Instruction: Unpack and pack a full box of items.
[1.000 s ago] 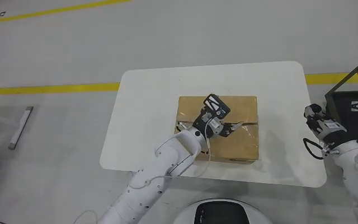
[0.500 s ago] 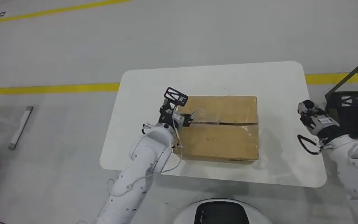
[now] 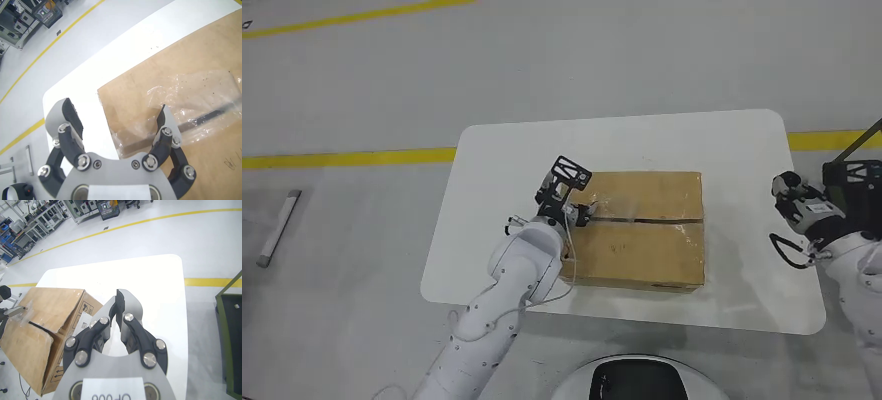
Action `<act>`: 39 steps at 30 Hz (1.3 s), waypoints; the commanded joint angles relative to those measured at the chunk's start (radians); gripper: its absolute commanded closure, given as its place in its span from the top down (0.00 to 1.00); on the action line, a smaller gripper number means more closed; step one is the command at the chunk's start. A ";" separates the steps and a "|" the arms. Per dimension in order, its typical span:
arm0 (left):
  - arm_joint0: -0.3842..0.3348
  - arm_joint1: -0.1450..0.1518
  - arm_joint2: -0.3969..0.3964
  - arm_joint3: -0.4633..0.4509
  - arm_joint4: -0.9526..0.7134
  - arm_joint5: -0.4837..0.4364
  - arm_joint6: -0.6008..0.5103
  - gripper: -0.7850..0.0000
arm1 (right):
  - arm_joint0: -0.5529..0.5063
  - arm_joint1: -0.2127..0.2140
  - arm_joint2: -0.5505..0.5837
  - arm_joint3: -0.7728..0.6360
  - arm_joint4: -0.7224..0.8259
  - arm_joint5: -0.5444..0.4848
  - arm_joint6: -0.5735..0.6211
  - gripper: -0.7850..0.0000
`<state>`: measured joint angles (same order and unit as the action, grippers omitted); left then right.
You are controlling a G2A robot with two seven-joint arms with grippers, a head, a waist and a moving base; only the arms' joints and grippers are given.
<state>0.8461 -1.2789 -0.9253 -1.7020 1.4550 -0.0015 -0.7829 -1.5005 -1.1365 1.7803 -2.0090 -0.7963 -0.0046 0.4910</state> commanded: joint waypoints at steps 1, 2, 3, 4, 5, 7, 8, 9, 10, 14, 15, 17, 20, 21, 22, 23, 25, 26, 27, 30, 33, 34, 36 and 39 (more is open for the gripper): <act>-0.009 -0.006 0.014 0.009 0.003 -0.007 0.016 1.00 | 0.004 0.000 -0.001 0.000 0.000 0.004 0.000 0.00; -0.013 -0.009 0.020 0.014 0.004 -0.008 0.021 1.00 | 0.006 0.000 -0.001 0.000 0.000 0.007 0.000 0.00; -0.017 -0.013 0.027 0.016 0.002 -0.009 0.028 1.00 | 0.008 0.000 0.000 0.000 -0.001 0.010 0.000 0.00; -0.021 -0.016 0.034 0.018 -0.001 -0.010 0.034 1.00 | 0.009 0.000 0.000 0.000 -0.002 0.013 0.000 0.00; -0.025 -0.020 0.042 0.017 -0.006 -0.015 0.041 1.00 | 0.011 0.000 0.001 -0.001 -0.002 0.016 0.001 0.00; -0.033 -0.027 0.051 0.019 -0.020 -0.021 0.050 1.00 | 0.013 0.001 0.004 -0.003 -0.002 0.019 0.002 0.00; -0.036 -0.029 0.055 0.023 -0.023 -0.025 0.053 1.00 | 0.014 0.001 0.007 -0.003 -0.002 0.020 0.002 0.00; -0.040 -0.032 0.060 0.027 -0.021 -0.029 0.058 1.00 | 0.015 0.001 0.009 -0.002 -0.002 0.022 0.002 0.00; -0.042 -0.035 0.066 0.031 -0.017 -0.032 0.068 1.00 | 0.016 0.001 0.012 -0.002 0.000 0.025 0.000 0.00; -0.045 -0.047 0.088 0.047 -0.023 -0.032 0.095 1.00 | 0.016 0.002 0.027 -0.004 0.003 0.031 -0.004 0.00; -0.047 -0.050 0.095 0.048 -0.023 -0.035 0.101 1.00 | 0.015 0.002 0.033 -0.002 0.006 0.035 -0.005 0.00; -0.052 -0.056 0.104 0.055 -0.021 -0.035 0.106 1.00 | 0.013 0.002 0.044 -0.002 0.013 0.036 -0.006 0.00; -0.058 -0.065 0.114 0.057 -0.017 -0.034 0.107 1.00 | 0.008 0.003 0.060 -0.001 0.023 0.039 -0.007 0.00; -0.059 -0.066 0.113 0.056 -0.018 -0.033 0.105 1.00 | 0.006 0.003 0.063 -0.001 0.025 0.038 -0.007 0.00; -0.058 -0.068 0.110 0.055 -0.022 -0.032 0.105 1.00 | 0.003 0.003 0.066 0.000 0.027 0.038 -0.008 0.00; -0.056 -0.069 0.106 0.058 -0.023 -0.029 0.104 1.00 | 0.001 0.003 0.067 0.001 0.029 0.037 -0.008 0.00; -0.051 -0.070 0.097 0.062 -0.014 -0.023 0.101 1.00 | -0.003 0.003 0.070 0.002 0.031 0.037 -0.009 0.00; -0.048 -0.071 0.091 0.060 -0.011 -0.020 0.100 1.00 | -0.004 0.003 0.071 0.002 0.032 0.037 -0.009 0.00; -0.043 -0.070 0.083 0.057 -0.009 -0.016 0.096 1.00 | -0.005 0.003 0.072 0.001 0.033 0.037 -0.010 0.00; -0.025 -0.066 0.047 0.044 0.006 -0.007 0.080 1.00 | -0.006 0.003 0.074 0.000 0.034 0.036 -0.008 0.00; -0.005 -0.061 0.017 0.027 0.029 -0.007 0.062 1.00 | -0.005 0.004 0.076 0.001 0.035 0.032 -0.007 0.00; 0.000 -0.060 0.012 0.020 0.034 -0.015 0.063 1.00 | -0.005 0.004 0.076 0.001 0.036 0.032 -0.006 0.00; 0.010 -0.060 0.005 0.014 0.040 -0.028 0.060 1.00 | -0.005 0.004 0.077 0.001 0.036 0.030 -0.005 0.00; 0.018 -0.062 0.014 0.017 0.048 -0.046 0.051 1.00 | -0.008 0.004 0.078 -0.002 0.037 0.030 -0.005 0.00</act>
<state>0.8624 -1.3395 -0.9168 -1.6870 1.5019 -0.0430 -0.7298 -1.5074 -1.1321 1.8576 -2.0100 -0.7596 0.0252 0.4863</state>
